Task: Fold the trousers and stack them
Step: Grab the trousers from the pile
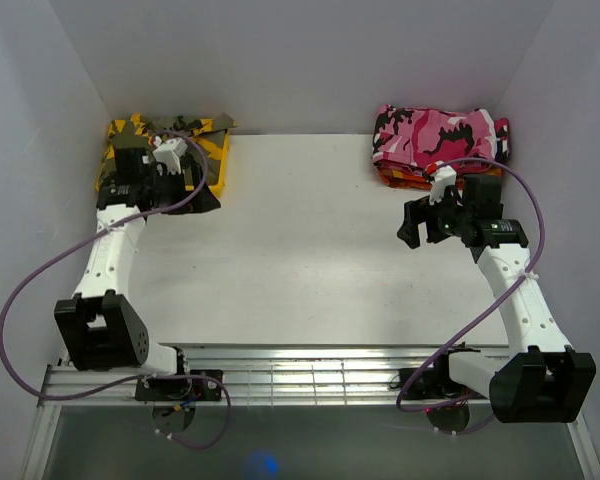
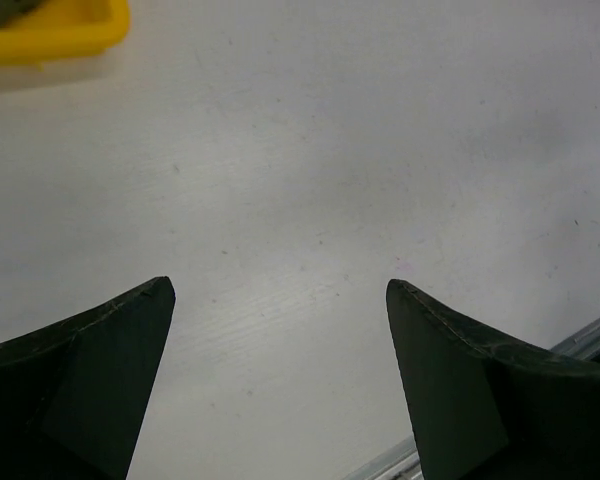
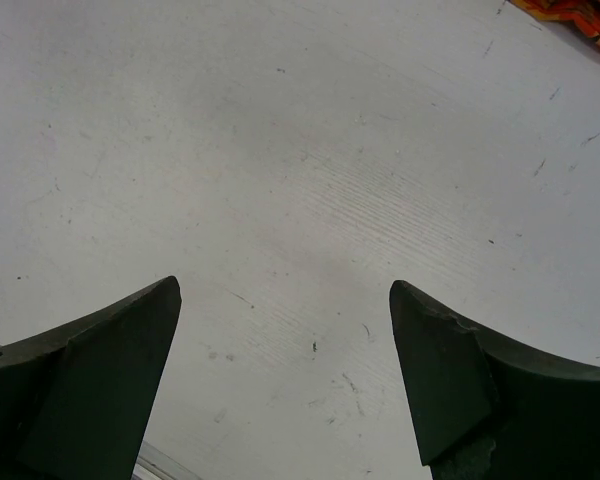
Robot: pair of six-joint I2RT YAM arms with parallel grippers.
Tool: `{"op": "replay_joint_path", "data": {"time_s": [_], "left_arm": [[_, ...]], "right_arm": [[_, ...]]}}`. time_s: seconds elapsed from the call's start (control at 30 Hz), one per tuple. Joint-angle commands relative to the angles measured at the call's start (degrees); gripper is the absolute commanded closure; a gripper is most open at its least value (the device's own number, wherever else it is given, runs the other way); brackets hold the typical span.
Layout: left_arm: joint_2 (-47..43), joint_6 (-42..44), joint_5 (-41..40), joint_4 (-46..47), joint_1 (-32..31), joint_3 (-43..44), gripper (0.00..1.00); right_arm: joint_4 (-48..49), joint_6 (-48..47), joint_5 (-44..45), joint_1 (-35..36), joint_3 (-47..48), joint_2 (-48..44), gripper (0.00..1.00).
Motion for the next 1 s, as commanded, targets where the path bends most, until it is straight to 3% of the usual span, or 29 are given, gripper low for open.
{"op": "replay_joint_path", "data": {"time_s": [0.0,0.13,0.37,0.63,0.97], "left_arm": [[9.0,-0.6,-4.0,-0.3,4.3,13.7,0.02],[21.2,-1.2,-3.1,0.3,9.3,30.4,0.02],[42.6,-1.3,-15.1,-2.2,9.7,56.2,0.02],[53.7,0.1,-19.5,7.2,9.7,55.4,0.02],[67.0,2.2,-24.2,9.4,8.0,58.5,0.02]], "right_arm": [[1.8,0.8,-1.5,-0.2,0.7,0.3,0.10],[2.1,0.9,-1.4,-0.2,1.2,1.9,0.10],[2.4,0.9,-1.0,-0.2,0.7,3.7,0.10],[2.3,0.8,0.0,-0.2,0.0,5.6,0.10],[2.1,0.7,0.8,-0.2,0.3,7.5,0.10]]}}
